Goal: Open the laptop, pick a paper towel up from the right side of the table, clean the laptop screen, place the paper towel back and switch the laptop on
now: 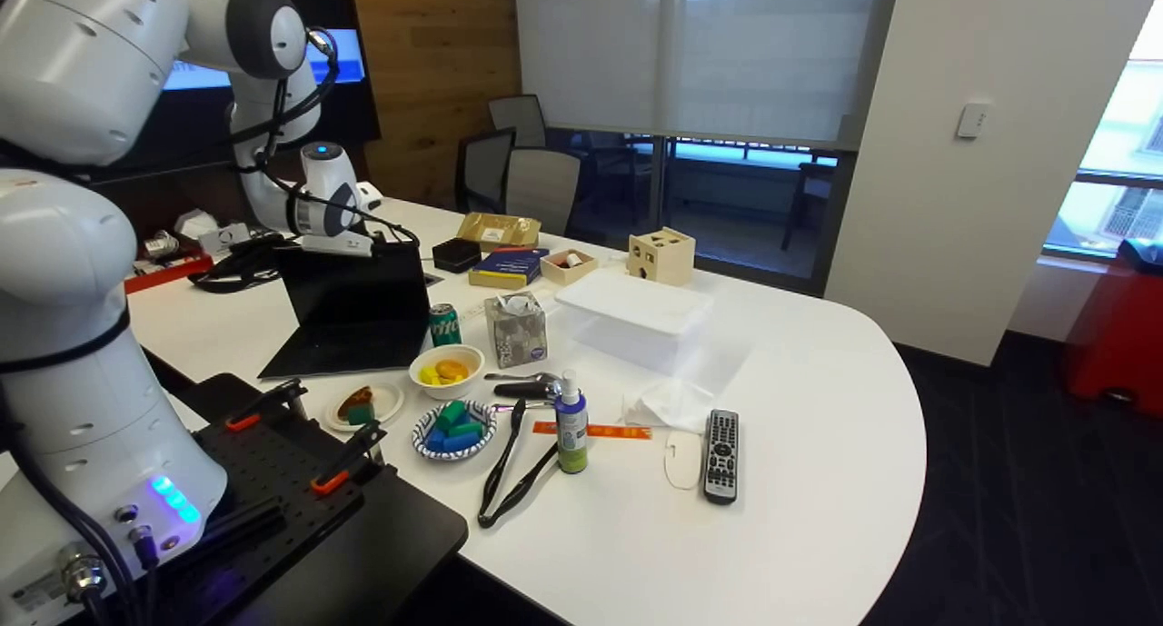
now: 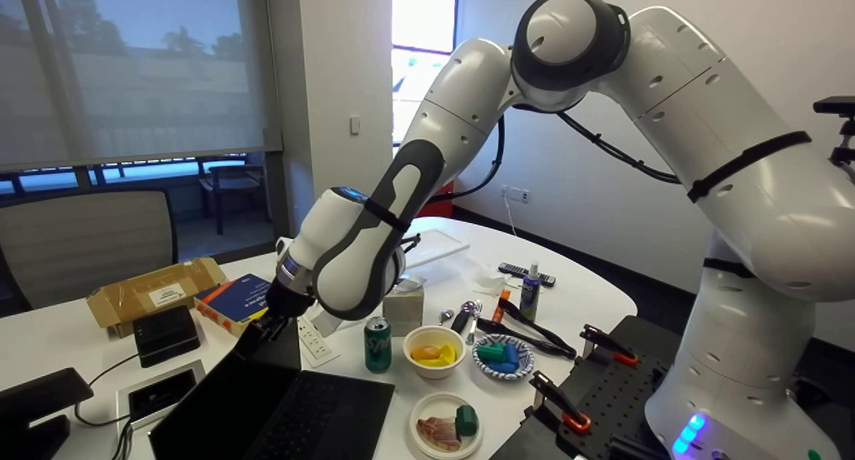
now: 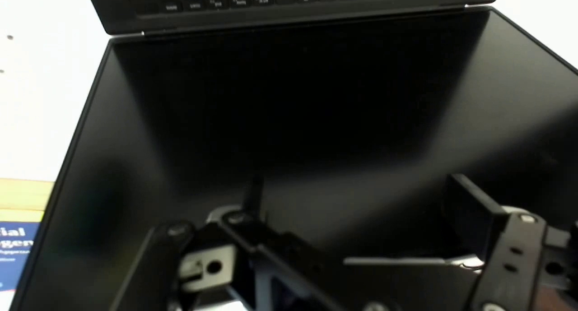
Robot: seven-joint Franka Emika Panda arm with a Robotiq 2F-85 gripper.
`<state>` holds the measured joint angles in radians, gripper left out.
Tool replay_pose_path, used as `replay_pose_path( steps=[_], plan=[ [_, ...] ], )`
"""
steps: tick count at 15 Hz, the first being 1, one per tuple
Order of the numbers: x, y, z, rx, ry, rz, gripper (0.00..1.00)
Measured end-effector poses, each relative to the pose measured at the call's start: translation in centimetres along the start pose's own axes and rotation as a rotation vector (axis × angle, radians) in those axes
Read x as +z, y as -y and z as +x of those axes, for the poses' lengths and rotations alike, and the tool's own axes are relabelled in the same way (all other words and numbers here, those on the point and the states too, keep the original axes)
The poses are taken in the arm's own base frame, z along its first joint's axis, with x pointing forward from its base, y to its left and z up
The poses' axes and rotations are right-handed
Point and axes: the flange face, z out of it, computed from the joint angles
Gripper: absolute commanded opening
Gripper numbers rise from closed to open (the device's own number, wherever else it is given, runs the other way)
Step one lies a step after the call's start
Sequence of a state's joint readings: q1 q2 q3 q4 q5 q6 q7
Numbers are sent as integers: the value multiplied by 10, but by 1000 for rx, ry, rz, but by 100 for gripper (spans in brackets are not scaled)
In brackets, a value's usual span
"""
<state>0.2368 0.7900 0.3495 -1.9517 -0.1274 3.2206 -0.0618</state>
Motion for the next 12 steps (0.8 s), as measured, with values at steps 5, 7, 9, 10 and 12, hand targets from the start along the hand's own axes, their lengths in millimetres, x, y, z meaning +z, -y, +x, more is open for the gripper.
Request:
replay_pose_path(
  steps=[5,7,9,10,12],
  plan=[
    [30,-4,39,-21,15,15,100],
    [36,-5,45,-20,34,21,100],
    [35,-4,47,-23,80,28,100],
    [34,-4,47,-23,105,29,100],
    [29,-1,47,-19,144,33,100]
  ],
)
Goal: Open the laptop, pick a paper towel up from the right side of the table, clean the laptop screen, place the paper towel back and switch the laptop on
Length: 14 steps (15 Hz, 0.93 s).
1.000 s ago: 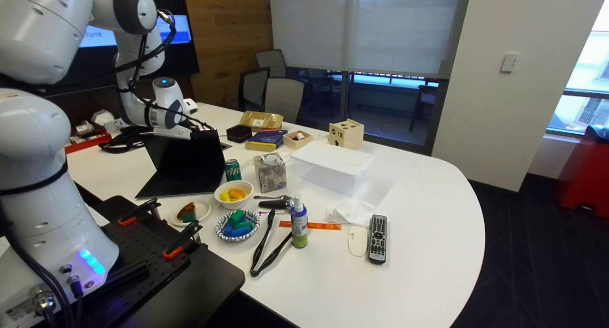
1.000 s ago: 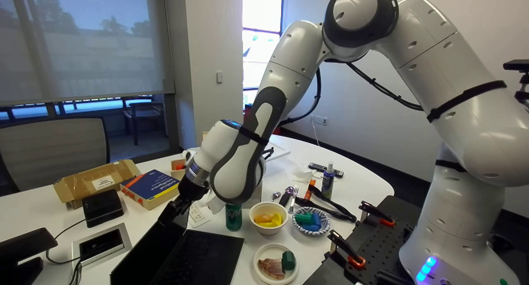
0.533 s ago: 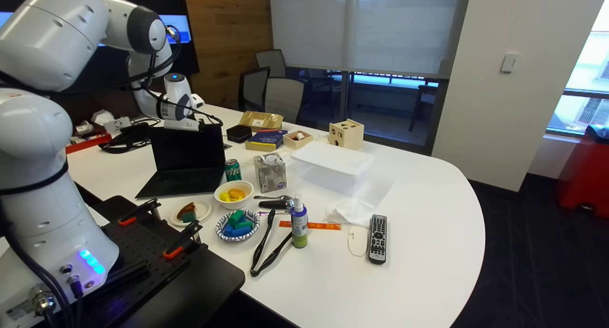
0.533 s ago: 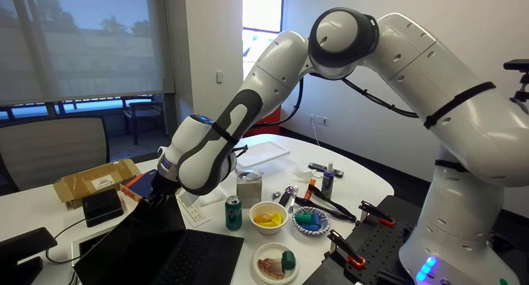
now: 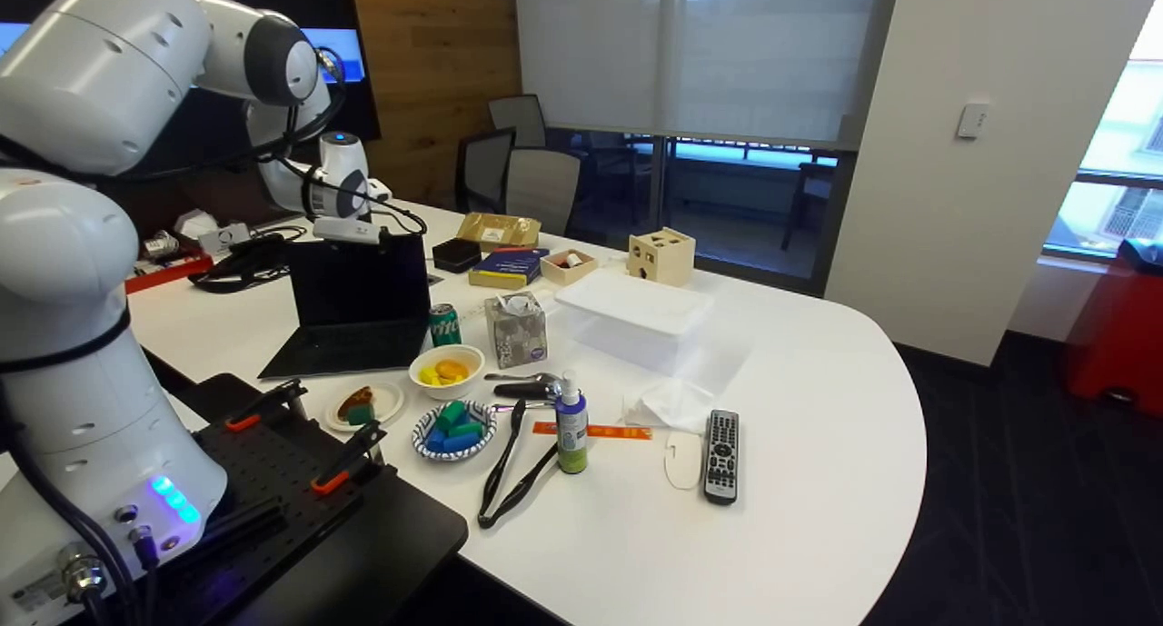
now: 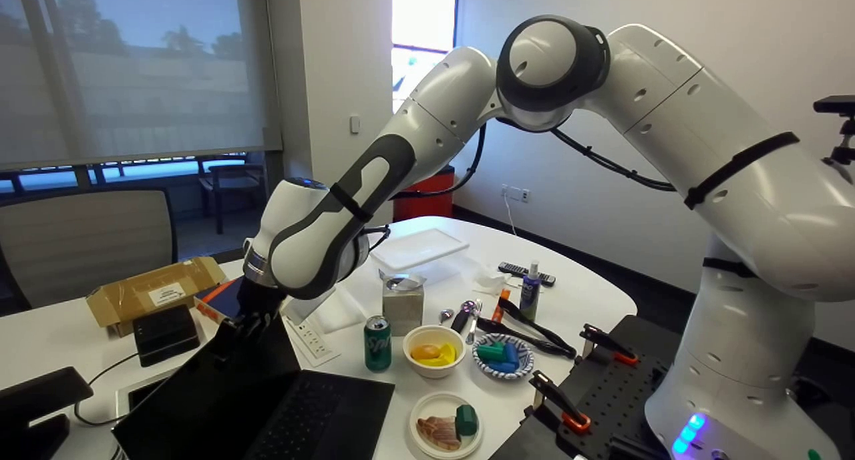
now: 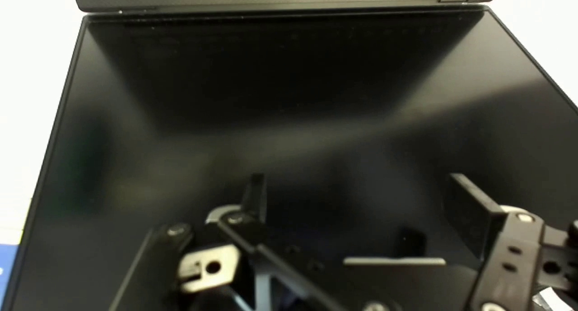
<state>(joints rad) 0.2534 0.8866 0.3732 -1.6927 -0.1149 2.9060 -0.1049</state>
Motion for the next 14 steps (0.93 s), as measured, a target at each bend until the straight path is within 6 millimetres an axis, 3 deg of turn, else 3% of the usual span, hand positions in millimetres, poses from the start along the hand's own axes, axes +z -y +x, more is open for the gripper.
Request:
replay_pose_path(
  steps=[3,6,10,14],
  plan=[
    [-18,-1,-6,32,27,-12,100],
    [-59,-30,-23,144,40,-101,100],
    [-127,-104,-62,319,28,-258,100],
    [-199,-189,-119,483,-38,-418,100]
  ],
)
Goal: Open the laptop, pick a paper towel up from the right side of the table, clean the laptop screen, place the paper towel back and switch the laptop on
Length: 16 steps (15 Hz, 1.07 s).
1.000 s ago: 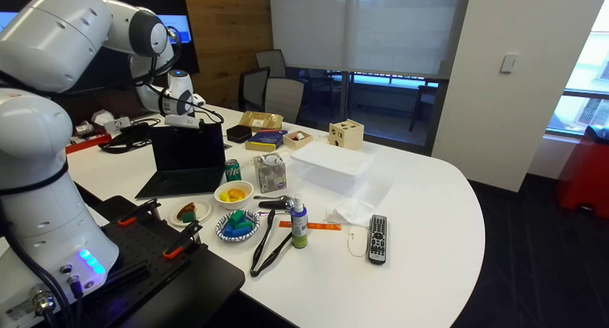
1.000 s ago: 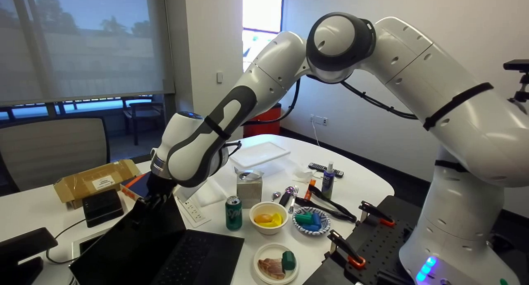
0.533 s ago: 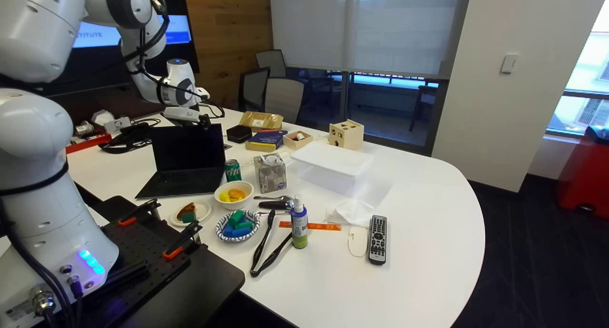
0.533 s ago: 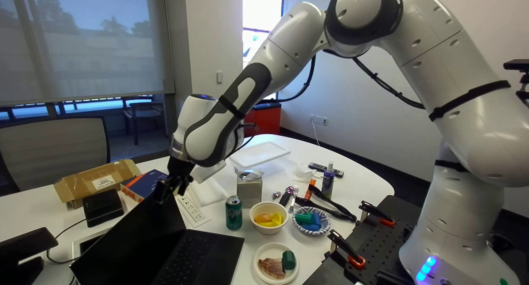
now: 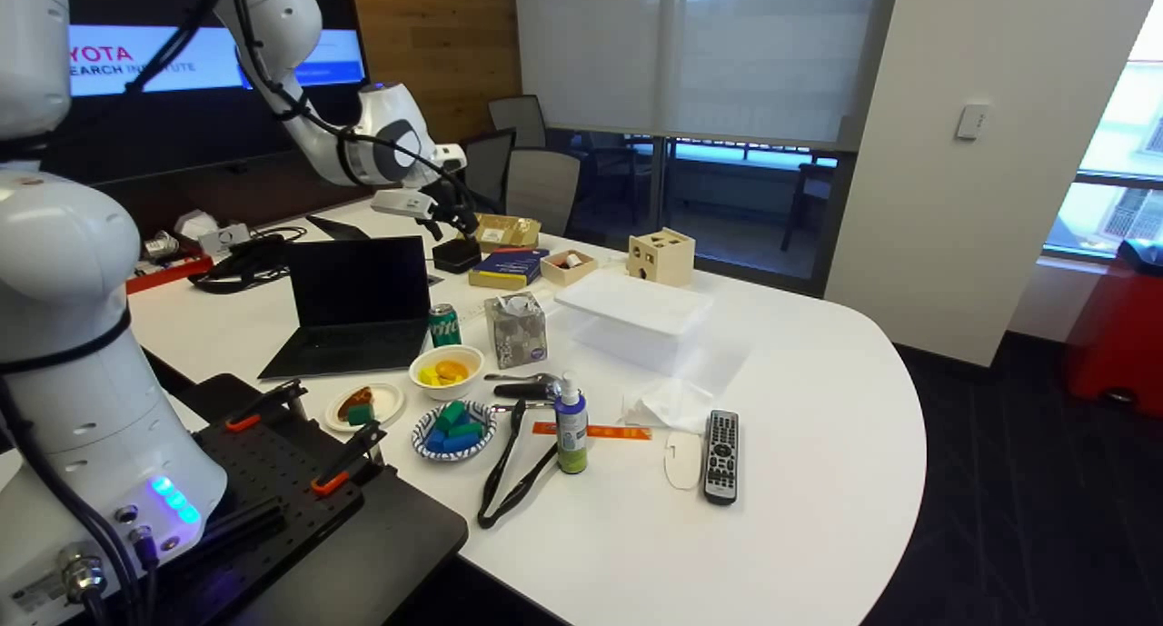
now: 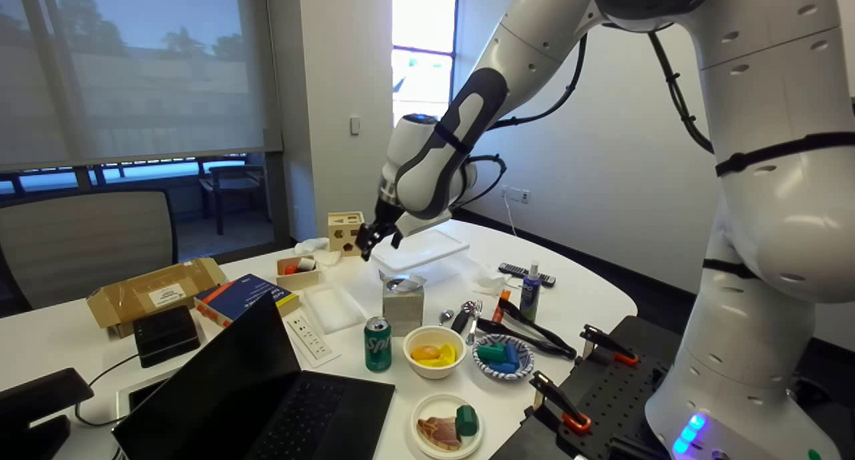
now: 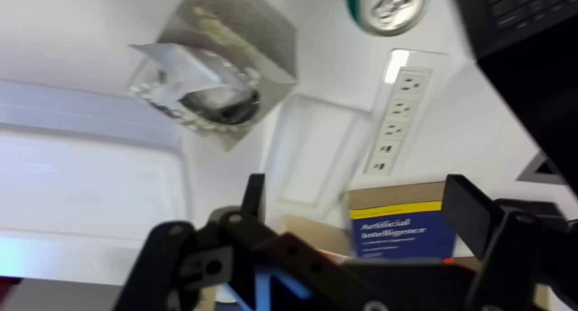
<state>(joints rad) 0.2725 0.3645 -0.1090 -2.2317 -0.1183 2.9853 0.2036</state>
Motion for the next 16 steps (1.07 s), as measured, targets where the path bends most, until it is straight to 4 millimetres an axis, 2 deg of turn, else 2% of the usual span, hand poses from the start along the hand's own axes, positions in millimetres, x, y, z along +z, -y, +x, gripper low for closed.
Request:
replay_pose_path(
  steps=[3,7,8,9,11,14,16],
  plan=[
    [-18,-102,-13,115,-60,-120,100],
    [-39,-238,-43,254,-106,-272,100],
    [-45,-268,-53,278,-109,-299,100],
    [-47,-285,-59,290,-105,-314,100],
    [-47,-283,-59,288,-105,-313,100],
    [-42,-263,-51,263,-107,-295,100],
    [-41,-264,-52,264,-103,-294,100]
  ],
)
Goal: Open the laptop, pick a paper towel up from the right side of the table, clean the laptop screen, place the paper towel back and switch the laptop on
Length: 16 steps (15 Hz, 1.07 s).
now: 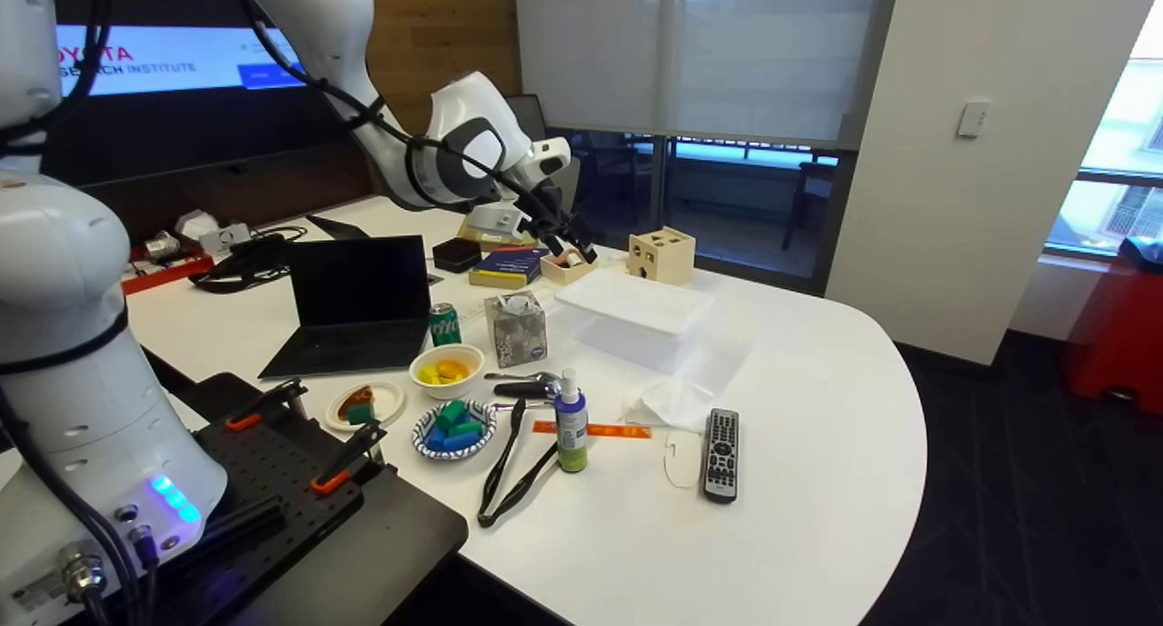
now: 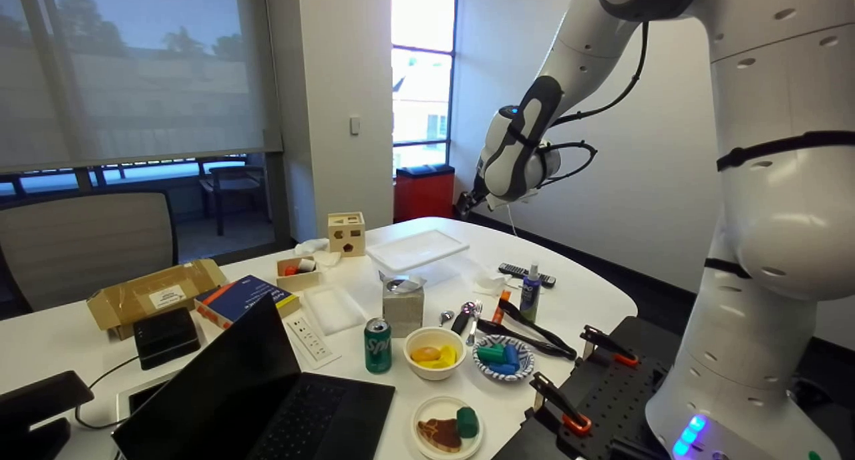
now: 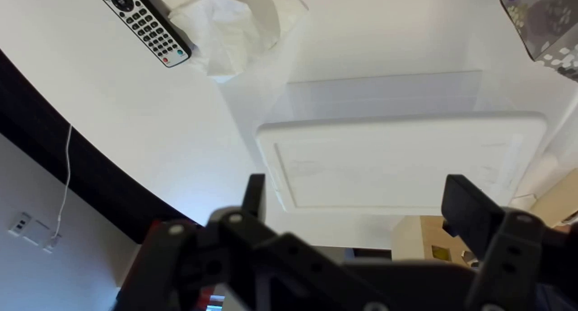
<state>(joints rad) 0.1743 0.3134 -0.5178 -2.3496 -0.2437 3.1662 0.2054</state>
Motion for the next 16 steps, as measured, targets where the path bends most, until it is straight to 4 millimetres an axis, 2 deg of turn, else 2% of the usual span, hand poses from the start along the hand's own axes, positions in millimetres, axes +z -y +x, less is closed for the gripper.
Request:
replay_pose_path(
  steps=[2,5,12,16],
  plan=[
    [11,-1,1,29,19,21,100],
    [52,-7,7,78,119,69,100],
    [169,-76,27,130,314,53,100],
    [224,-92,30,133,386,42,100]
  ],
)
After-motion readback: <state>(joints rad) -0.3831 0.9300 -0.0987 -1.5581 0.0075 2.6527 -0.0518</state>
